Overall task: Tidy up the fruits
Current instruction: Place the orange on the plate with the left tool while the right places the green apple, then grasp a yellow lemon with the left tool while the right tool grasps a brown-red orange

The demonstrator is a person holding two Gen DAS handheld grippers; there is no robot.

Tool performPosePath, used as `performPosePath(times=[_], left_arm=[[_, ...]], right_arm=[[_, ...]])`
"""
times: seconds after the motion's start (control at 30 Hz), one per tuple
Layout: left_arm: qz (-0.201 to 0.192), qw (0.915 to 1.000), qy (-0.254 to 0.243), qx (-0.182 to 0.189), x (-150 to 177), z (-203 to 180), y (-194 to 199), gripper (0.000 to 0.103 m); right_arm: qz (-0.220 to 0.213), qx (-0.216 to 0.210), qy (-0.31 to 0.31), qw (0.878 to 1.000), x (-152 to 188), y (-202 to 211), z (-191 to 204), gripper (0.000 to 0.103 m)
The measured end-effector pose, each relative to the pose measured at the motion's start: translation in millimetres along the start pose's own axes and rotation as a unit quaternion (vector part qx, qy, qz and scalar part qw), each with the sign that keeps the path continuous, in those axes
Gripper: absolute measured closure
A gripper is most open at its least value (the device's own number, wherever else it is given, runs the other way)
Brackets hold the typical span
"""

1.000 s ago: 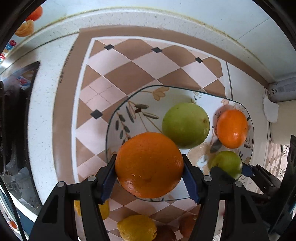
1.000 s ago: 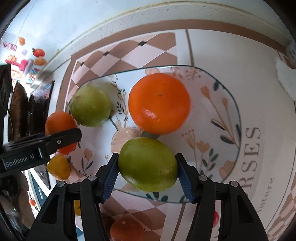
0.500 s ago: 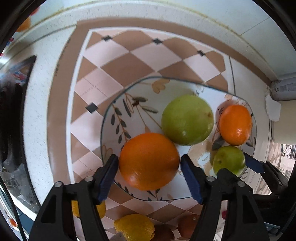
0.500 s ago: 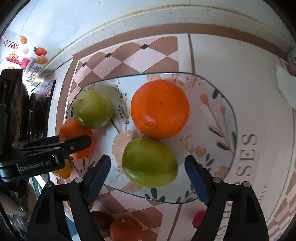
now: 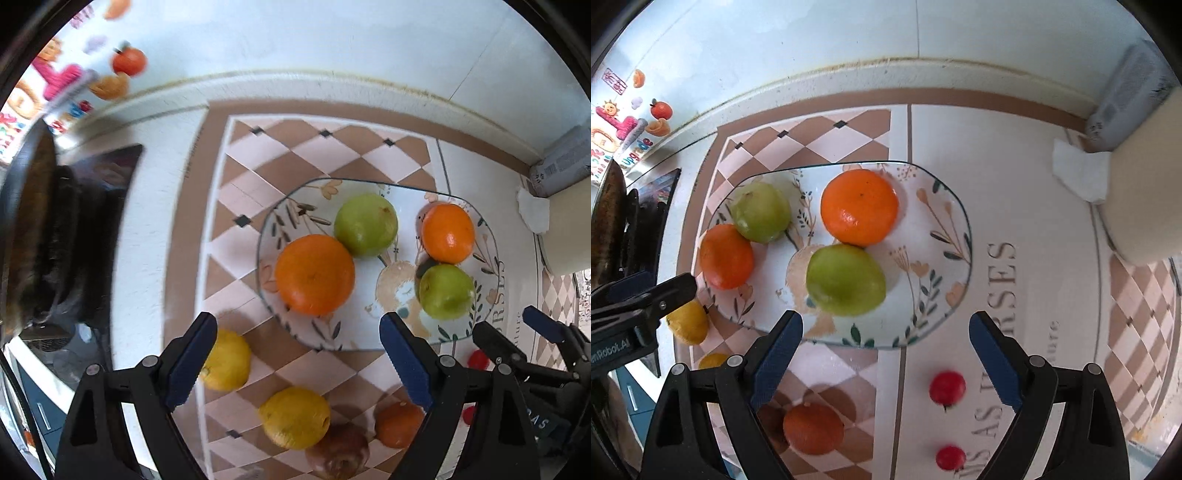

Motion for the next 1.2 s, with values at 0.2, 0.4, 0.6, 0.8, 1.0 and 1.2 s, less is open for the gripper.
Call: performPosePath(times=[0.2,0.4,0.6,0.8,1.0,1.2], left_arm=[[-0.052,0.9985,-0.014,-0.011,28.2,-15.7,45.9,0.013],[-0.078,0.9966,-0.027,-0.004,47.3,-27.7,85.2,0.013],[-0.103,0.994,-0.039,-0.002,67.5,-40.9,117.8,0.013],[-0.123,0.9909,-0.055,-0.003,85.1,-53.4,143.4,0.013],[-0.132,0.9898,-0.053,0.013,99.7,-60.7,159.0,0.013],[-0.139,0.9889,-0.047,0.024,108.0,-62.7,168.4,0.013]], right_arm=[[-0.033,0.008,-0.004,0.999,25.3,42.4,-5.8,0.009],[-0.067,0.003,-0.013,0.998,43.8,87.8,-14.8,0.009],[-0.089,-0.005,-0.02,0.996,61.0,124.3,-23.2,0.009],[-0.11,-0.01,-0.028,0.994,80.8,157.3,-33.4,0.009],[-0.13,-0.016,-0.032,0.991,94.8,185.2,-38.5,0.009],[-0.14,-0.027,-0.03,0.989,103.5,199.9,-37.8,0.009]])
Point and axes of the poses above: each gripper's, at about its wrist camera, not at the fingertips, and y roughly against the way its jaws point, z to its left, x to its underside, the point moved 2 cm from there along -y, roughly the way its jaws point, and after that the axes turned 15 degrees about x, right-handed, at the moved point
